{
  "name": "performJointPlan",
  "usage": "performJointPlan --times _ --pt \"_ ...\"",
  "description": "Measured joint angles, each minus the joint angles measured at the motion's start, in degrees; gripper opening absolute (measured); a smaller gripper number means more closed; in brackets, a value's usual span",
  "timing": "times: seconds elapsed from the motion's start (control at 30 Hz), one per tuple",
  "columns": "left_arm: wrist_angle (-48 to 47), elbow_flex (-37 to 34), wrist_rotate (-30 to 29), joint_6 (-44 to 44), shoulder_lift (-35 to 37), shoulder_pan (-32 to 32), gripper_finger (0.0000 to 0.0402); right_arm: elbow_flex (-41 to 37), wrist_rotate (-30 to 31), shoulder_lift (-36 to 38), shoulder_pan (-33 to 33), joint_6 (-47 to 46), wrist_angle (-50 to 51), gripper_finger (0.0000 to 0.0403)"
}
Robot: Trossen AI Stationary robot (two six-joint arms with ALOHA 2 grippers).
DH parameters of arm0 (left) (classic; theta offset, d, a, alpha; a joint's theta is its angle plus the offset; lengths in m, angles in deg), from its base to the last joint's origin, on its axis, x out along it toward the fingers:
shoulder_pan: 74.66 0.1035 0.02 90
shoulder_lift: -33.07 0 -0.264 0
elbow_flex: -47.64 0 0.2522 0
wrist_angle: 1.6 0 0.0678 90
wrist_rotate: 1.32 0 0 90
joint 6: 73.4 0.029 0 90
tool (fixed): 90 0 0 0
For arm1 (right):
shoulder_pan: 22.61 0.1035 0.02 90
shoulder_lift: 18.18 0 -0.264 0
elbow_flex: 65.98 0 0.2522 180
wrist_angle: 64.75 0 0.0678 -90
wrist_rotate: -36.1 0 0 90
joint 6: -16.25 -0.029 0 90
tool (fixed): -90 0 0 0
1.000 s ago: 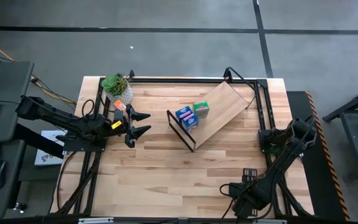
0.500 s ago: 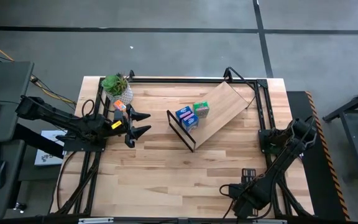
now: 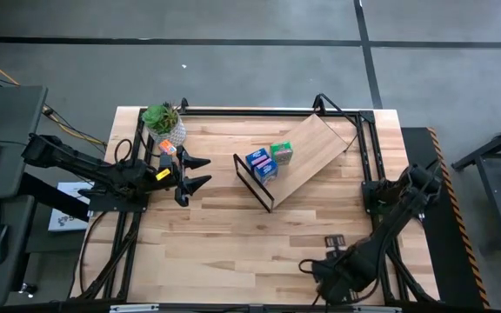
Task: Stack cereal on shelf
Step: Put the green cereal box aligned with the other green cereal box on the shelf
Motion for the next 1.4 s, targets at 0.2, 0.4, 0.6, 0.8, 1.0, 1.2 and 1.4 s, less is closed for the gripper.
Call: performJointPlan --times 0.2,0.4,0.6,0.8,1.0,1.2,1.4 --pt "0.0 0.0 0.0 0.0 0.0 0.0 0.0248 11.2 17.8 0.0 -4.5 11.5 8.5 0.0131" --pt "0.0 0.0 0.0 0.0 0.0 0.0 0.0248 18.4 33.4 0.2 -11.1 12.6 18.9 0.0131" --pt "0.0 0.0 0.0 -0.4 0.0 0.0 0.0248 16.1 30.8 0.9 -21.5 20.1 18.8 0.0131" --pt "0.0 0.0 0.0 -1.0 0.0 0.0 0.0248 7.9 27.9 0.8 -31.9 28.6 18.9 0.0131" --pt "-0.2 0.0 0.8 -0.9 0.0 0.0 0.0248 0.7 25.7 0.8 -39.3 36.8 15.5 0.0131" --pt "-0.2 0.0 0.8 -0.9 0.0 0.0 0.0248 -0.4 22.4 0.8 -43.1 42.3 9.0 0.0131" --pt "-0.2 0.0 0.9 -0.9 0.0 0.0 0.0248 0.6 23.2 0.8 -45.2 46.3 5.1 0.0131"
